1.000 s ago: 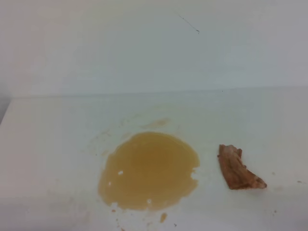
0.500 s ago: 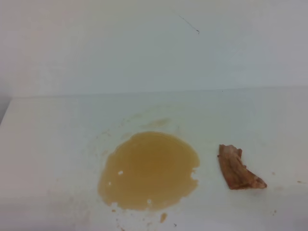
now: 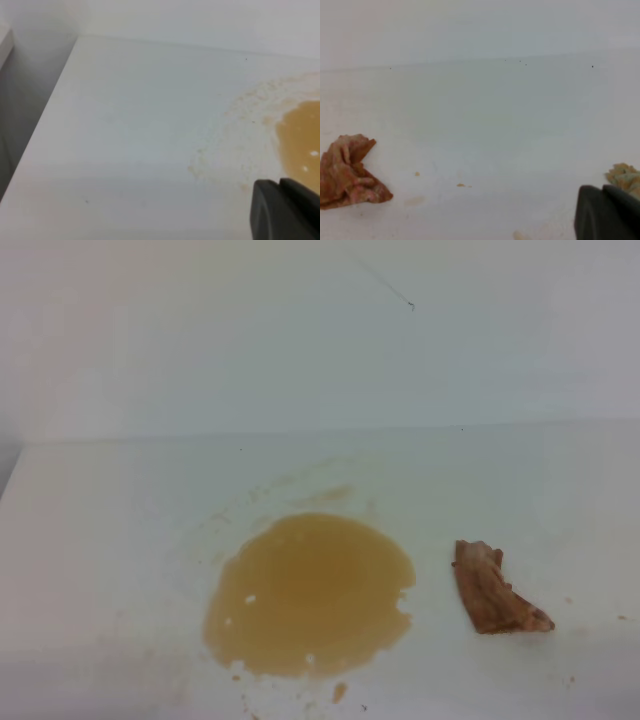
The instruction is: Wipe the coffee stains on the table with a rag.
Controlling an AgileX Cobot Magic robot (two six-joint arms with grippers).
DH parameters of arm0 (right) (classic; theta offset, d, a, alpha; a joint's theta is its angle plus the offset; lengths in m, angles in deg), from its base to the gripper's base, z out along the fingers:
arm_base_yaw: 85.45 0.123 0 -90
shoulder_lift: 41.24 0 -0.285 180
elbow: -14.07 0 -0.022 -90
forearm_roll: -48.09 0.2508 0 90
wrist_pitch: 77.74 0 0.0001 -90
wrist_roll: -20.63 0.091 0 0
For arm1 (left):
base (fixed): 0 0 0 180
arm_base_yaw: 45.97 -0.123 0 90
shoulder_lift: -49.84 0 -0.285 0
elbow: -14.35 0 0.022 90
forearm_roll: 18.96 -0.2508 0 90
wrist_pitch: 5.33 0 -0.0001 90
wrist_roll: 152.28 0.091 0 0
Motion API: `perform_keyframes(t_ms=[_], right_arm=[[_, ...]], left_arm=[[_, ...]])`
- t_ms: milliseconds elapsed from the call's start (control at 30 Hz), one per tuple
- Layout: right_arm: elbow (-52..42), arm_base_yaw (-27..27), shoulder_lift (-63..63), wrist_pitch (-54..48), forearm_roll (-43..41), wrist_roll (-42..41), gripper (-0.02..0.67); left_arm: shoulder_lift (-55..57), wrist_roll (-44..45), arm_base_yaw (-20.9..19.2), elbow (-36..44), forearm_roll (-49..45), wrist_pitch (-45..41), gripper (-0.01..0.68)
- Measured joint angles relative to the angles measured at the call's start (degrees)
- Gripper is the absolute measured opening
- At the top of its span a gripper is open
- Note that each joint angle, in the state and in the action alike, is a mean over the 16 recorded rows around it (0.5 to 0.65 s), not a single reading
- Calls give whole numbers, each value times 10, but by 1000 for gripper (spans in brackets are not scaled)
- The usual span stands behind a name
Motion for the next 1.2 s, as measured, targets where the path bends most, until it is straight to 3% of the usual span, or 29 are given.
perform_keyframes(t_ms=[533,833,1200], right_arm=[[-1,0,-1,31,-4,0,-3],[-1,0,-1,112,6,4,-3],[-1,0,-1,219,76,49,-3]], left_arm=[[0,0,0,0,0,0,1],[0,0,0,0,0,0,1],[1,0,0,-1,0,2,0]])
